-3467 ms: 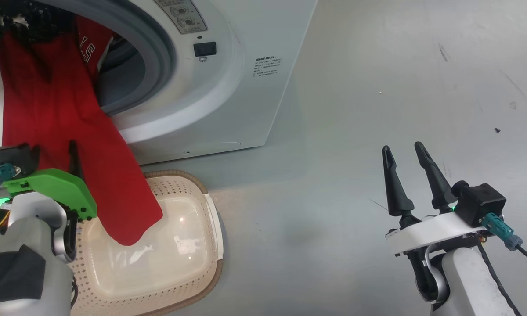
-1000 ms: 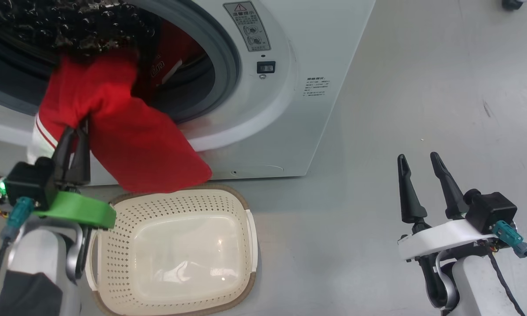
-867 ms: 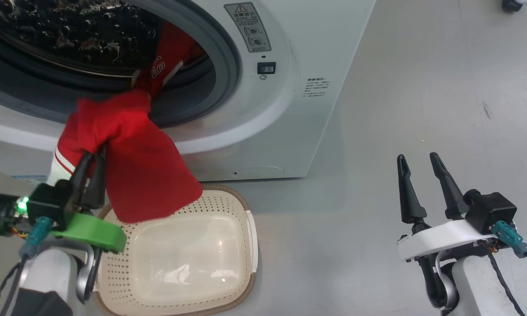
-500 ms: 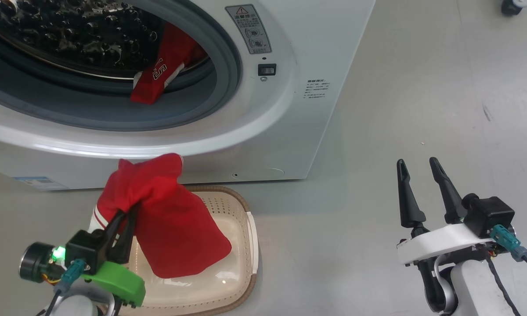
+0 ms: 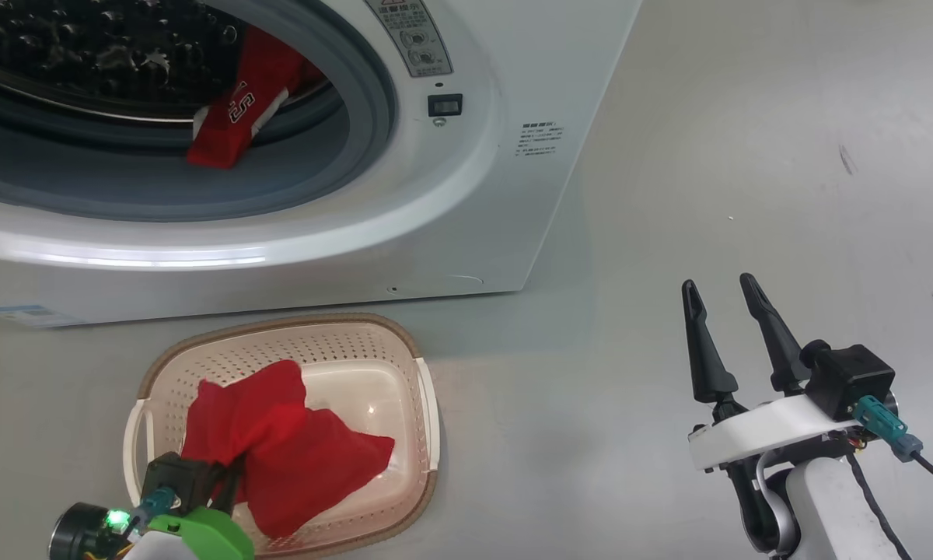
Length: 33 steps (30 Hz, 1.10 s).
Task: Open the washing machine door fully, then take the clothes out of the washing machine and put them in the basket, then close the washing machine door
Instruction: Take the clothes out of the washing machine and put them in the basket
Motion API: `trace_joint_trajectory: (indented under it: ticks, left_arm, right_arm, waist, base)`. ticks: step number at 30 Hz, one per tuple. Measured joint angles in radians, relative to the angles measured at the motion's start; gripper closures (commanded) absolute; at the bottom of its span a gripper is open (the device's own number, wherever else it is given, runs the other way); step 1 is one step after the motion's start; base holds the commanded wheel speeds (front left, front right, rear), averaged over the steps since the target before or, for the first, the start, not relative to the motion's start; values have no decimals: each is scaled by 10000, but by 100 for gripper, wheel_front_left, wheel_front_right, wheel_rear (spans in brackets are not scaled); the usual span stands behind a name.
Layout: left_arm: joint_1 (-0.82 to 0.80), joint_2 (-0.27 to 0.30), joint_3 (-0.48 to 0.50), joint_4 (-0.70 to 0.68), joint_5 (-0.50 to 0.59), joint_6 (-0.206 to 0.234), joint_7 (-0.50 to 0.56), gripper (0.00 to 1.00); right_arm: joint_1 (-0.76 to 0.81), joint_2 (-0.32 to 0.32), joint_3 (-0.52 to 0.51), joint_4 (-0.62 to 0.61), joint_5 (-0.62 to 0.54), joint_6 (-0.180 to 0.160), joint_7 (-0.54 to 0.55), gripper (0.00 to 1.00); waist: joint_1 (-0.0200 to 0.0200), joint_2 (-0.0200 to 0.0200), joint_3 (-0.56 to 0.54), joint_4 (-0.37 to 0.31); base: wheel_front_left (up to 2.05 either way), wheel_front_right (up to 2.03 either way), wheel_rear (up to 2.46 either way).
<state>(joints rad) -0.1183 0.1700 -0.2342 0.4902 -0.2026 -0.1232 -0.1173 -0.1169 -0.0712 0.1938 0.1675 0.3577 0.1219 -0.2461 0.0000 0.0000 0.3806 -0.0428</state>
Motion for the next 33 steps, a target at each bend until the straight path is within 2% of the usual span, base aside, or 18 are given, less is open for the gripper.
trace_joint_trajectory:
  ticks: [13, 33]
  left_arm:
    - [-1275, 10, 79, 1651, 44, -8, 907, 100]
    - [-2808, -71, 328, 3509, -69, 36, 1235, 100]
  right_arm:
    - [-316, 12, 173, -171, -27, 0, 29, 0]
    - [-834, 84, 328, -297, -25, 0, 27, 0]
  waist:
    - [0, 0, 958, -651]
    - [1, 0, 2340, -1723]
  base:
    - [0, 0, 0]
    - [0, 0, 0]
